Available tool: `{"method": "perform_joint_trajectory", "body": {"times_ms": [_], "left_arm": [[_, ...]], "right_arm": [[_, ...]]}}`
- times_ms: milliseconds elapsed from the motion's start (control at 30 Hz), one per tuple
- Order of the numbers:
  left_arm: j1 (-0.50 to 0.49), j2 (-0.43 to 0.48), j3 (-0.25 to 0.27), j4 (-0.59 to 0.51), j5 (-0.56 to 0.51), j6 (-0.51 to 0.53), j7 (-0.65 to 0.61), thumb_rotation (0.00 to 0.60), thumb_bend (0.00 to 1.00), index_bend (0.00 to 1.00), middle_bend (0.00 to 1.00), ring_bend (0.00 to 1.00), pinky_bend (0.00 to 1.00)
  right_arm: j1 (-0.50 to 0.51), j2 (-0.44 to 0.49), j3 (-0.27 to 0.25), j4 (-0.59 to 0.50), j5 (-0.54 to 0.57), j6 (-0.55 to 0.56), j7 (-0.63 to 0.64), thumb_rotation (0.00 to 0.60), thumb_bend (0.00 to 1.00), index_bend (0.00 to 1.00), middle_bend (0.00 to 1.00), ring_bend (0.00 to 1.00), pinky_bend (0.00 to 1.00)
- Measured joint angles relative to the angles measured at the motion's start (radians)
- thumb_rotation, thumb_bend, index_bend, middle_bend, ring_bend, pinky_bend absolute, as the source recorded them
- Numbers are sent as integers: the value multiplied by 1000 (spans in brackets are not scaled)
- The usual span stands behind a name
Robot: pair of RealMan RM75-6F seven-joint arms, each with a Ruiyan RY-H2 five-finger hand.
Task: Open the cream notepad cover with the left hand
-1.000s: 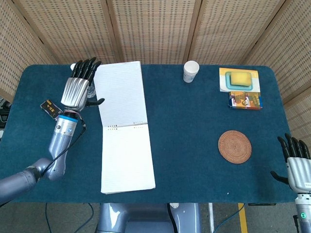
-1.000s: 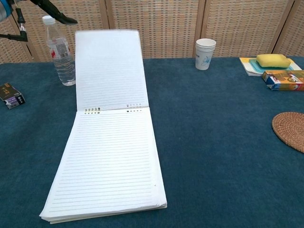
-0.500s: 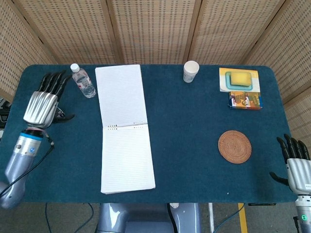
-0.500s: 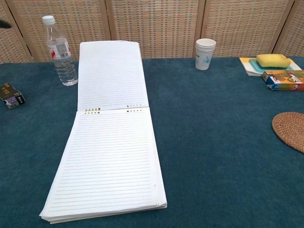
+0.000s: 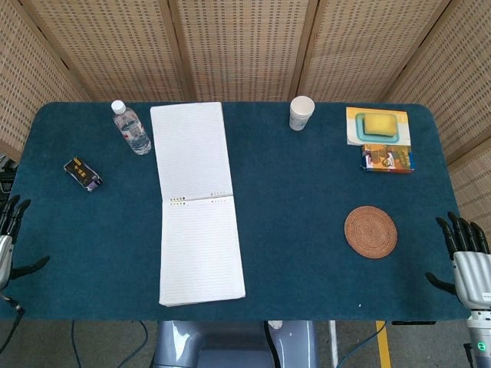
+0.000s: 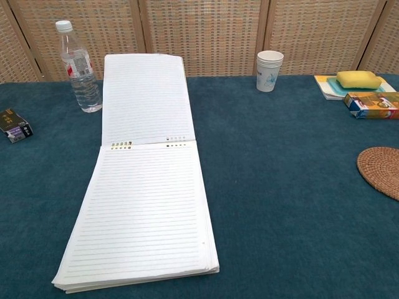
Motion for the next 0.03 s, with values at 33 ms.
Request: {"method": "perform_joint_trajectory", "body": {"times_ms": [33], "left_arm": [[6, -1, 3, -2, 6, 7, 7, 600, 0, 0, 0, 0, 0]], "right_arm": [[-1, 1, -1, -1, -3, 4, 0, 600, 0, 0, 0, 0, 0]]}}
